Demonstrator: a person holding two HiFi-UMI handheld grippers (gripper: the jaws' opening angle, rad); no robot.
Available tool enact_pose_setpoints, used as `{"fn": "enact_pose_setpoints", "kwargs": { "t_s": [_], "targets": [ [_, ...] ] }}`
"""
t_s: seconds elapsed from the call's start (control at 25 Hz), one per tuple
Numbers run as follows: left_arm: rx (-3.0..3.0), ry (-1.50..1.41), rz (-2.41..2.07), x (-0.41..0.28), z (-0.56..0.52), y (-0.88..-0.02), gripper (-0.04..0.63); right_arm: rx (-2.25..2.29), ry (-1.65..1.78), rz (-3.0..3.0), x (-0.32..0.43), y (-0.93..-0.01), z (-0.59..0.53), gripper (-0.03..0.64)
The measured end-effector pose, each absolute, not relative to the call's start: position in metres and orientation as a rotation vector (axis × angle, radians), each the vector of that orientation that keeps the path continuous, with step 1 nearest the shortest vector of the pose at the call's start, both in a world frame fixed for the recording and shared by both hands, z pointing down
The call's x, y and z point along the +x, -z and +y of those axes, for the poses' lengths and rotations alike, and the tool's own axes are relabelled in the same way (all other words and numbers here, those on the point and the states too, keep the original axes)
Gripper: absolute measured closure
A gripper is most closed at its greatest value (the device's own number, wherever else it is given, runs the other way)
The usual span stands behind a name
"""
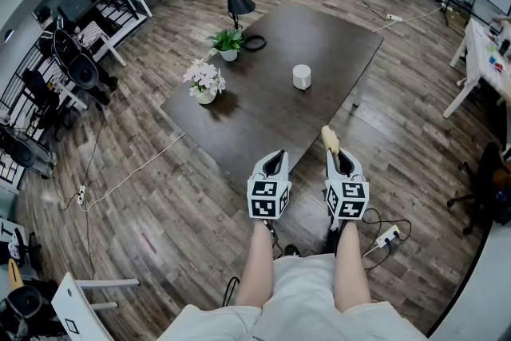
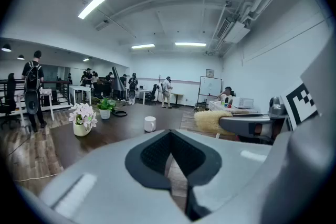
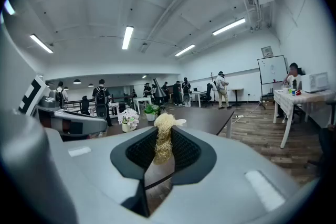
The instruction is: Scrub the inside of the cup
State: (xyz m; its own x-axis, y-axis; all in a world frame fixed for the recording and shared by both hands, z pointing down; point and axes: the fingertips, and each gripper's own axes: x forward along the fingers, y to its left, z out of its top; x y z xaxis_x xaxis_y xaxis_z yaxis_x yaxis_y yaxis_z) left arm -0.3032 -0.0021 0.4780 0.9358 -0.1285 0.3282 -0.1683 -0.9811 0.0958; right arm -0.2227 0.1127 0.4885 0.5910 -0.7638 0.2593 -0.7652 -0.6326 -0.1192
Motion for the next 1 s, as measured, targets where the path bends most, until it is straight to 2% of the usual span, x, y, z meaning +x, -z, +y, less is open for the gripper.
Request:
{"fn": "enact_pose_setpoints", "kwargs": {
  "t_s": [0.6, 1.0],
  "targets": [
    [2.973, -0.487, -0.332, -0.23, -0.009, -0.469, 0.595, 2.746, -0.448, -1.46, -0.148, -0.483, 0.097, 0.522],
    [2.997, -0.504, -0.407, -0.155, -0.003, -0.467, 0.595, 2.71, -0.464, -1.556, -0.073, -0.488, 0.098, 0.52]
  ]
}}
